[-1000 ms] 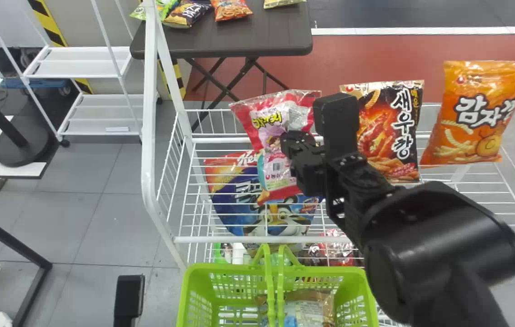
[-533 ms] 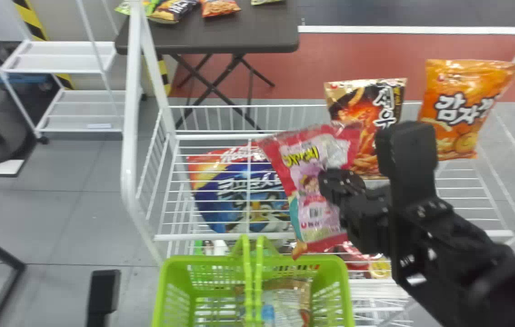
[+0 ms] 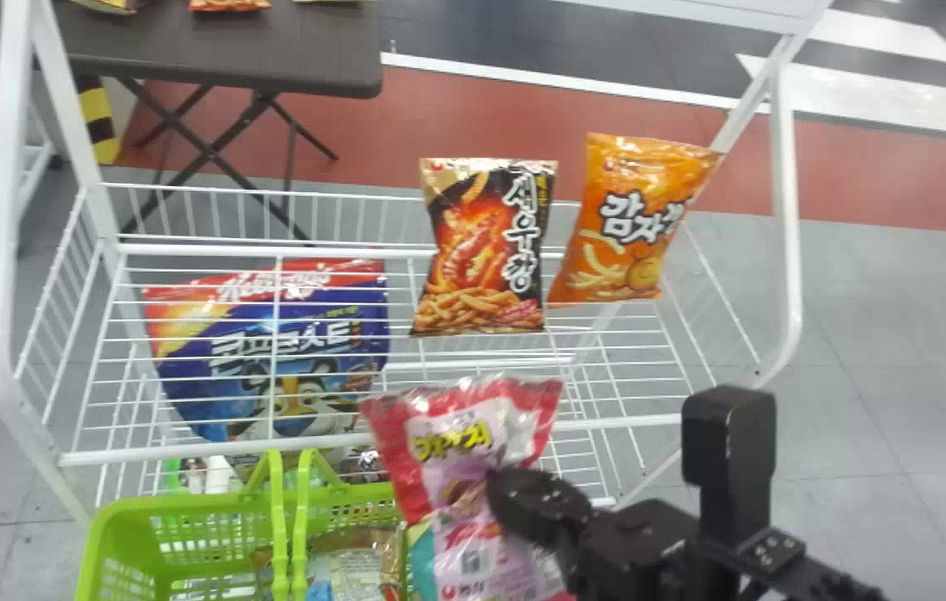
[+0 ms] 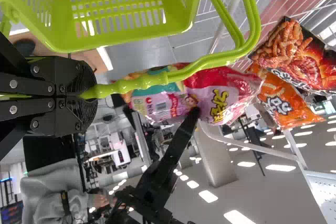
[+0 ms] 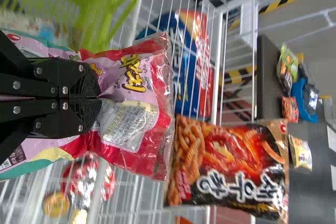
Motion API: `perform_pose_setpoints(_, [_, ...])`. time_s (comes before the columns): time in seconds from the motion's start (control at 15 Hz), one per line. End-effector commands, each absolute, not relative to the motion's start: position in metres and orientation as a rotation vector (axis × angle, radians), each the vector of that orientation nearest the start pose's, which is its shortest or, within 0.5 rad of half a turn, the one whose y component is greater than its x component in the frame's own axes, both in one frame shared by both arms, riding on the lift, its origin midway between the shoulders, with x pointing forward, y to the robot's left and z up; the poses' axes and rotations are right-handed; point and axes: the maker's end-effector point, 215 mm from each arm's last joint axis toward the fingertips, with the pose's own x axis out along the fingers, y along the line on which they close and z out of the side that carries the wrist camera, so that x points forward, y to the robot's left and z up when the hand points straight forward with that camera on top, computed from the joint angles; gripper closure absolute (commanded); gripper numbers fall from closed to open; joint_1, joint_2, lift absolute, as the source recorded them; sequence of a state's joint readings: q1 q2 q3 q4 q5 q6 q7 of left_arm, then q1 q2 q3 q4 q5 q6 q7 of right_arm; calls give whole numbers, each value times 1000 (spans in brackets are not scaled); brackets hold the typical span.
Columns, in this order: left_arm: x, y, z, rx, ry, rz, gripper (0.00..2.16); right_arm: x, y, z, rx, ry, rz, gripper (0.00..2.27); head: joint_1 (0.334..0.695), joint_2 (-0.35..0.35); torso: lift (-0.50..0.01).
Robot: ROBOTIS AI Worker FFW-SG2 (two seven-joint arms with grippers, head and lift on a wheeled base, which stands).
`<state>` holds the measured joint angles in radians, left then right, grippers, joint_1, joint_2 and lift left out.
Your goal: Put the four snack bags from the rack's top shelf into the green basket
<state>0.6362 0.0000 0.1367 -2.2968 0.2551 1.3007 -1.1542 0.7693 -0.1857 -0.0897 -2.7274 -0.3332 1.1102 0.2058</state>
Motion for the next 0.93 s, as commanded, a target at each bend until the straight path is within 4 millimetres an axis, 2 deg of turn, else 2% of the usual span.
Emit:
perform_pose_setpoints(0.0, [188,42,-409,-869,939,-1042,2148,272,-136,-397,187,748,441,2159,695,-277,0])
perform_pose_setpoints(0.13, [184,39,-407,-864,942,-1050,2148,267,-119,-422,231,761,460,2159,695,-267,0])
perform_pose_setpoints(0.27, [184,40,-407,-864,943,-1046,2148,254,-103,-446,262,811,475,2159,695,-230,0])
perform_pose_setpoints(0.4, [184,41,-407,-865,942,-1044,2148,249,-86,-457,287,814,501,2159,695,-198,0])
perform_pose_setpoints(0.53, [183,39,-406,-863,942,-1048,2148,233,-60,-462,308,850,552,2159,695,-158,0])
perform_pose_setpoints(0.6, [185,39,-406,-859,942,-1047,2148,223,-51,-465,314,870,577,2155,695,-114,0])
perform_pose_setpoints(0.87, [188,43,-408,-854,935,-1037,2148,180,-37,-491,282,985,635,2159,695,-15,0])
